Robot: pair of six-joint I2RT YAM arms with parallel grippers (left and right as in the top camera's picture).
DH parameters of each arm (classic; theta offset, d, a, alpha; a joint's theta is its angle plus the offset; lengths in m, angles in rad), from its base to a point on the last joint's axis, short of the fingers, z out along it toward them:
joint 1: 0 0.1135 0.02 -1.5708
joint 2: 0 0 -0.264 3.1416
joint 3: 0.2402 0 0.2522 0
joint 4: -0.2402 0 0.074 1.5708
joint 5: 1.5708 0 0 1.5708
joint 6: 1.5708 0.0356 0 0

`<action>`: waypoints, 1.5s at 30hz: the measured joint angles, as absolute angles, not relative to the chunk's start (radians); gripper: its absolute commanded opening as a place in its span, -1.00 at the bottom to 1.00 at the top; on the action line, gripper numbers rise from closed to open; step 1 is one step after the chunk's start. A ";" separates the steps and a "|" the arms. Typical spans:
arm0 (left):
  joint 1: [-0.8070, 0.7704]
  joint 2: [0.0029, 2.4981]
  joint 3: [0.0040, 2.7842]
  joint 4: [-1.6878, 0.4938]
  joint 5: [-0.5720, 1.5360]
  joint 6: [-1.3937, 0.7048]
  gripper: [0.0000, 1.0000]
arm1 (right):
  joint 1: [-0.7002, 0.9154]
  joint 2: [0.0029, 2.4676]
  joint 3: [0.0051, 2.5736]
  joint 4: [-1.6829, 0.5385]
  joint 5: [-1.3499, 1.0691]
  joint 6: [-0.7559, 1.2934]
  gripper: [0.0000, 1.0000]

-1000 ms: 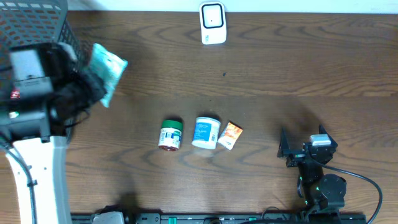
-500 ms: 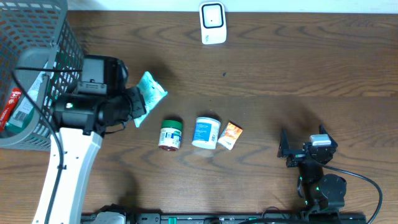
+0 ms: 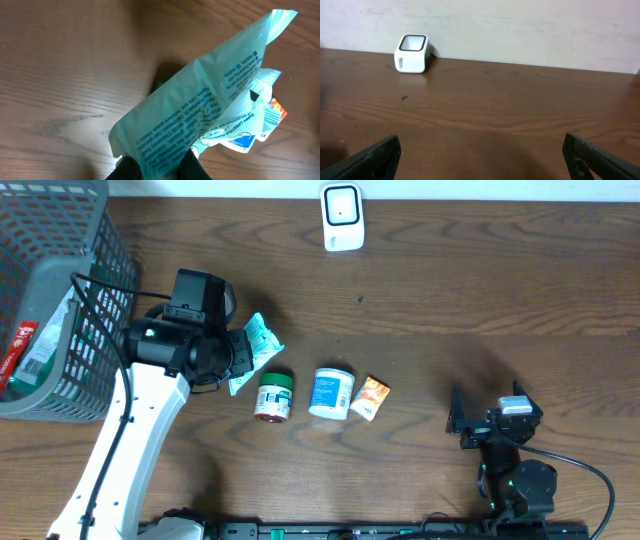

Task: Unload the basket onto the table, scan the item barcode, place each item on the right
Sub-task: 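Lift a pale green pouch out of the basket with the left gripper, then lower the pale green pouch left of the Knorr jar and release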

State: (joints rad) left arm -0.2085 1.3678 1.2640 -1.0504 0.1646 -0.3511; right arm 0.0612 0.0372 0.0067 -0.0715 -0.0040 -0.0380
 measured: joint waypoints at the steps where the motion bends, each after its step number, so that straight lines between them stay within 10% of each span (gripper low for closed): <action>1: -0.209 1.371 1.264 -1.051 0.161 -0.351 -0.79 | 0.061 0.037 0.007 -0.072 -0.004 -0.038 0.99; 45: -0.322 1.422 1.264 -1.049 0.045 -0.356 -0.73 | 0.061 0.037 0.007 -0.072 -0.004 -0.038 0.99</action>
State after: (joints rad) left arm -0.3218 1.4223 1.2636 -1.0489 0.0452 -0.3557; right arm 0.0612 0.0372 0.0067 -0.0715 -0.0040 -0.0380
